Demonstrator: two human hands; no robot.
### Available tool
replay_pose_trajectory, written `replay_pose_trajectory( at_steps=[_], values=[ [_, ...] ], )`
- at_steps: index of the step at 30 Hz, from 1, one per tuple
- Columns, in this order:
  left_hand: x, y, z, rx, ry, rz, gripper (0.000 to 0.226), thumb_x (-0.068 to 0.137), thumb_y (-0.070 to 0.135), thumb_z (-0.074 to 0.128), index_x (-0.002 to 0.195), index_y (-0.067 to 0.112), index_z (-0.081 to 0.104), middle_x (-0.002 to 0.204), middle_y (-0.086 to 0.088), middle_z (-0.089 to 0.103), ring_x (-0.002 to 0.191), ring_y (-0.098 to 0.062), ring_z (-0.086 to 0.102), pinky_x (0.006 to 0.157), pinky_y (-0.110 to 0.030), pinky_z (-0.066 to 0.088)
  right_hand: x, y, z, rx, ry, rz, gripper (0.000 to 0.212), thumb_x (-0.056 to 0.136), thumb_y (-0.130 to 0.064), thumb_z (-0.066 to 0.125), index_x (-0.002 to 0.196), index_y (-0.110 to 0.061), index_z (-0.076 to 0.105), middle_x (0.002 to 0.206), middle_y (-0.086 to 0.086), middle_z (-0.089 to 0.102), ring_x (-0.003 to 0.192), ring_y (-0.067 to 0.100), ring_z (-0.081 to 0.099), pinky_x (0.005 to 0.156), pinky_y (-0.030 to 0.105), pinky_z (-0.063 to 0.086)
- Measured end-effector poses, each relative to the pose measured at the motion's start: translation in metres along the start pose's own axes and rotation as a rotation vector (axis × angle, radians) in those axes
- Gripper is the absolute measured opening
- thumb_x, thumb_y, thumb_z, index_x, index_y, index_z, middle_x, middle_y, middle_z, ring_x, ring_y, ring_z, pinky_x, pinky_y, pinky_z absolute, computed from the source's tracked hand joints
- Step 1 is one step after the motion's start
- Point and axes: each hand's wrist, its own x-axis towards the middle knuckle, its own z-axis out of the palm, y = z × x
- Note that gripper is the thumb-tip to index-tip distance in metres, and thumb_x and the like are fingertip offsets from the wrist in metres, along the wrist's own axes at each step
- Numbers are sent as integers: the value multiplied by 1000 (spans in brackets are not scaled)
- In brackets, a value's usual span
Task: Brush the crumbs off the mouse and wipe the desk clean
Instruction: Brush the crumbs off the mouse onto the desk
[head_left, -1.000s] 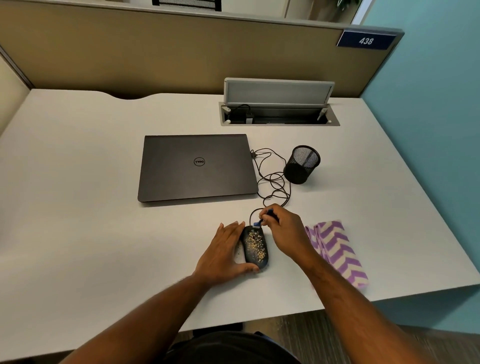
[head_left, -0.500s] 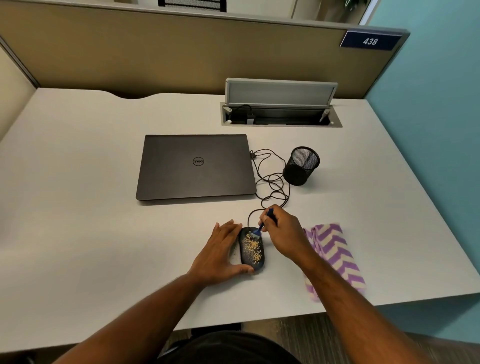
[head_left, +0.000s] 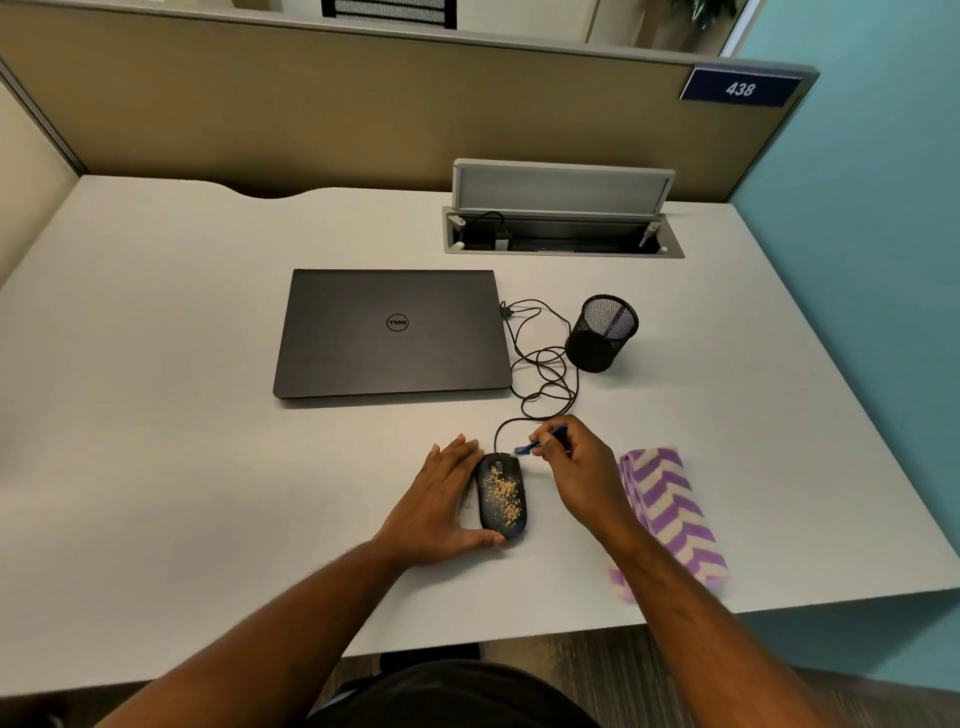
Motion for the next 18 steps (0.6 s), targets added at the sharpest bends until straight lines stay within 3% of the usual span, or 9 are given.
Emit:
replay_pose_trajectory(
  at_steps=[6, 10, 14, 18],
  values=[
    [-1, -3, -1, 20, -6, 18, 117, 72, 91, 58, 160, 23, 20, 168, 4, 16, 153, -5, 0, 123, -28, -5, -5, -1, 5, -54, -69, -10, 13, 101, -27, 53, 104, -18, 61, 101, 0, 71, 93, 15, 69, 85, 36, 60],
    [-1, -4, -1, 27, -3, 16, 117, 73, 90, 58, 160, 24, 19, 168, 5, 16, 155, -9, 4, 123, -27, -5, -5, -8, 6, -43, -35, -37, 15, 101, -28, 53, 108, -18, 62, 104, -2, 72, 97, 12, 68, 80, 24, 55],
    [-1, -5, 0, 22, -9, 4, 117, 72, 91, 57, 160, 24, 18, 168, 5, 15, 155, -11, 7, 126, -30, 2, -7, -11, 8, -85, -96, -23, 11, 102, -24, 51, 103, -18, 60, 102, 1, 71, 95, 15, 68, 75, 19, 53],
    [-1, -6, 2, 6, -8, -6, 117, 71, 91, 57, 160, 25, 19, 168, 5, 16, 155, -13, 11, 127, -35, 11, -7, -13, 5, -62, -30, -51, 13, 101, -26, 53, 106, -19, 62, 103, -2, 71, 95, 13, 68, 78, 23, 55]
  ],
)
